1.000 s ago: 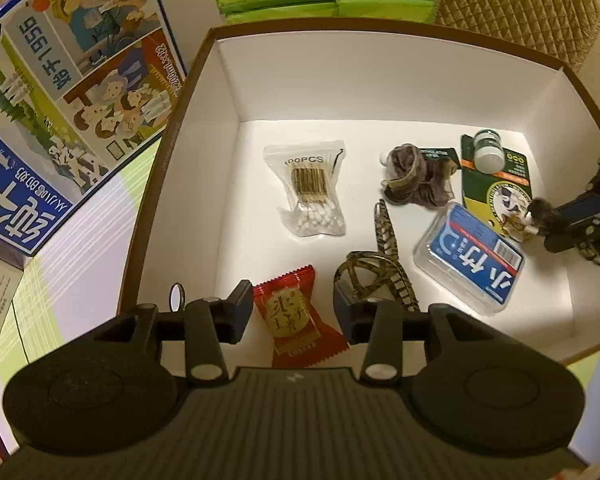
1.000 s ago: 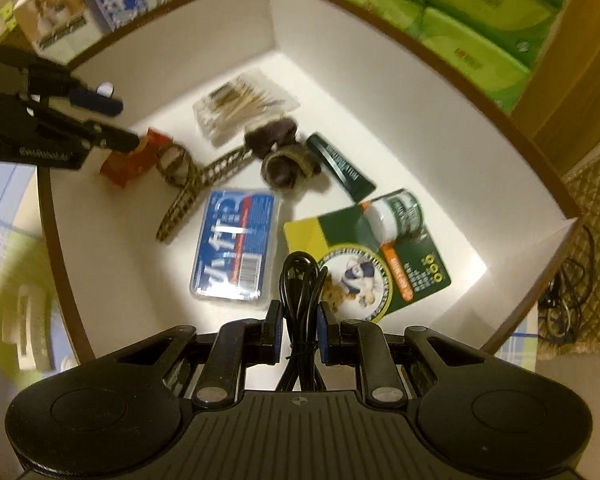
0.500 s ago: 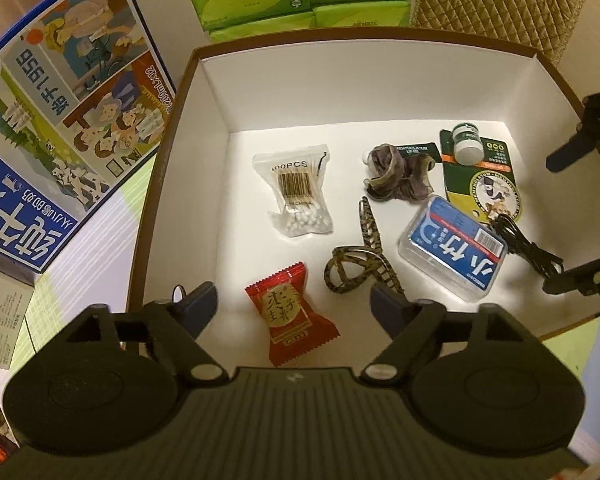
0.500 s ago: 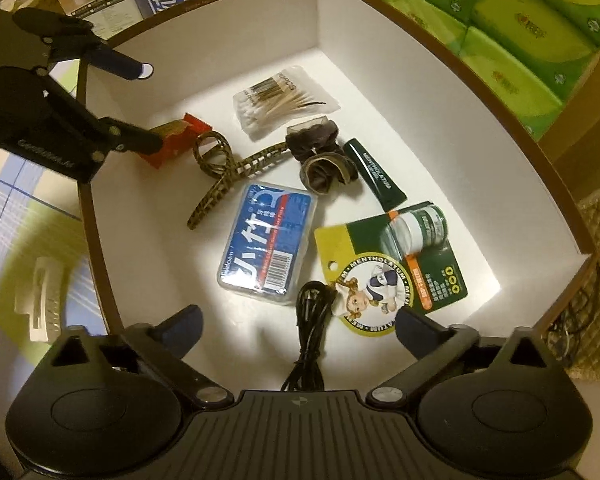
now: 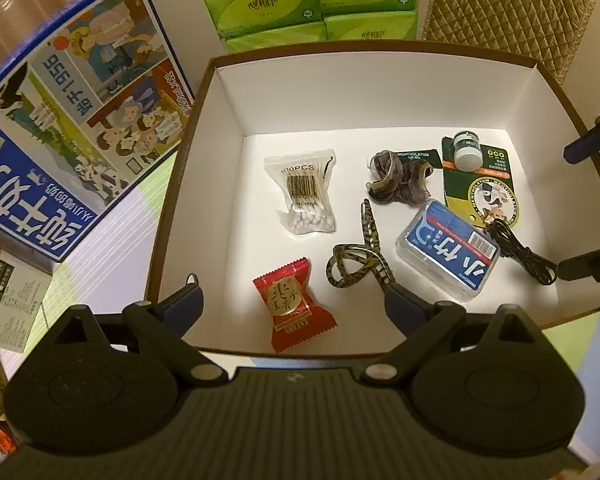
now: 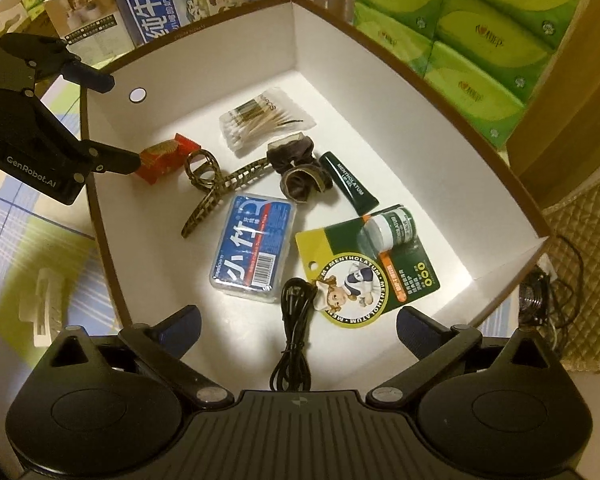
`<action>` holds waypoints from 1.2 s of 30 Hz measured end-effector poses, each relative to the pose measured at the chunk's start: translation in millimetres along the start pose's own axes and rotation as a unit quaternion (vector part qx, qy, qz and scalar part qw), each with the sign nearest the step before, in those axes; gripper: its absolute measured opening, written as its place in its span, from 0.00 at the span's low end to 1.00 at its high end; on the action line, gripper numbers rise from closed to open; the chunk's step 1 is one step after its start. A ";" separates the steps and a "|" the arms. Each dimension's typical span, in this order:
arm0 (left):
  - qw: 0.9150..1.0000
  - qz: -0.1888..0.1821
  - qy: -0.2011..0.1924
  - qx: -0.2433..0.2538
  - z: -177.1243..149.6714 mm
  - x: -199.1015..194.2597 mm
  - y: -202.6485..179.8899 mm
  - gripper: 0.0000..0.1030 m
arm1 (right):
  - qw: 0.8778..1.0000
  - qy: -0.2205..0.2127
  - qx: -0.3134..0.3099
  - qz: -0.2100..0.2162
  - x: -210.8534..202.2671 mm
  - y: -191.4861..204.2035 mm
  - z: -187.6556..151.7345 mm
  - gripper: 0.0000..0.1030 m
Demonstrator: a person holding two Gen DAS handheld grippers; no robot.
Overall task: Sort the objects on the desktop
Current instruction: 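Withdraw both tools from the box toward the pill bottle and hair clip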
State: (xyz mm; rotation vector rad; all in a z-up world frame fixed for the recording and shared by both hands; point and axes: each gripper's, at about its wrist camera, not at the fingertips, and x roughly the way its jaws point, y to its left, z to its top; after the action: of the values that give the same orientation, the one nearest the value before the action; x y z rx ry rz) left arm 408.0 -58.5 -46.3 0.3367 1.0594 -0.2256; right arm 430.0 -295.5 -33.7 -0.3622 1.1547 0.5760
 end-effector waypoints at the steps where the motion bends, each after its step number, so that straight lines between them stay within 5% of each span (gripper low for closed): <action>1: 1.000 0.001 0.000 0.000 -0.3 -2.1 -1.1 0.93 | 1.000 -0.002 -0.001 0.000 -2.1 1.5 -0.5 0.98; 19: 0.999 0.022 -0.021 -0.023 -19.0 -62.2 -12.5 0.94 | 0.996 -0.074 0.046 -0.030 -51.9 23.4 -15.0 0.98; 36: 0.997 0.014 -0.064 -0.040 -50.8 -119.5 -34.2 0.95 | 0.985 -0.152 0.084 -0.013 -99.8 58.2 -50.5 0.98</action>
State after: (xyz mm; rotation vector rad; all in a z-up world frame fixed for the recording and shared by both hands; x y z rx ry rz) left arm 298.4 -68.7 30.8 0.2615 0.9347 -0.1770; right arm 329.0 -300.4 41.5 -0.1387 0.8947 0.4879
